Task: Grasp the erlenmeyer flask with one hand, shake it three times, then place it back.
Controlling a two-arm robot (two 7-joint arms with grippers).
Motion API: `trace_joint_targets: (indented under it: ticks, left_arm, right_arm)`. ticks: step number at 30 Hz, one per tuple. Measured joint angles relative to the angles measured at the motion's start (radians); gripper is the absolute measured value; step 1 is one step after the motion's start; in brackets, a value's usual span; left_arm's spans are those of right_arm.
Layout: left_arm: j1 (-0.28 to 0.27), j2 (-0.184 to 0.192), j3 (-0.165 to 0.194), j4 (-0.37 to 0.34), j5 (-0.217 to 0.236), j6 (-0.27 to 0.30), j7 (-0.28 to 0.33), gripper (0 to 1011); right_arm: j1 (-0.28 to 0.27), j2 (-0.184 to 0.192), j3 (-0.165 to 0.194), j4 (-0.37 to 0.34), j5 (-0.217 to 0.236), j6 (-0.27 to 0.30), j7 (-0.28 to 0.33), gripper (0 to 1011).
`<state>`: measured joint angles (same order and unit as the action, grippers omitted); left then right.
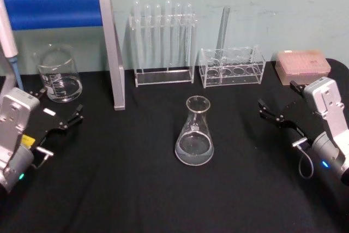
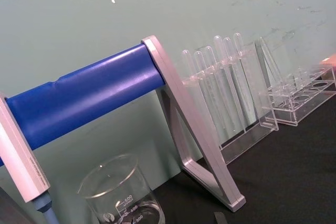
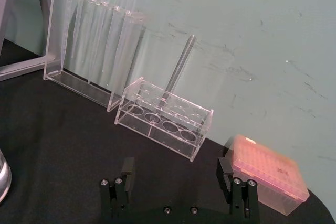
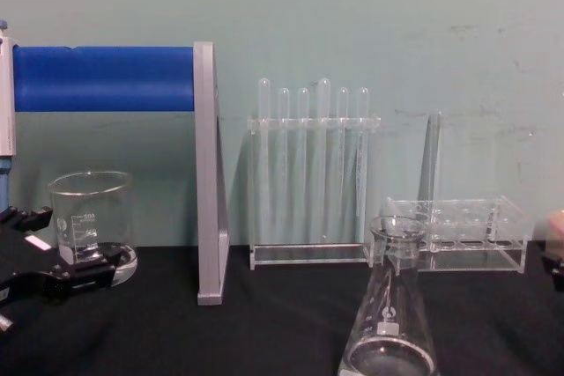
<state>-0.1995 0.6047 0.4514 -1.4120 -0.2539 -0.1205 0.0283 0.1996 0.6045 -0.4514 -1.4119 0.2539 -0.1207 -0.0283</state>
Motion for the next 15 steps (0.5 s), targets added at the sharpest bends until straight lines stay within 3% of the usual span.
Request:
trace_joint_targets:
  ticks: [15]
  left_arm:
    - [0.0, 0.0, 0.0, 0.0, 0.0, 0.0, 0.0, 1001]
  right_arm:
    - [0.0, 0.0, 0.0, 0.0, 0.0, 0.0, 0.0, 1000]
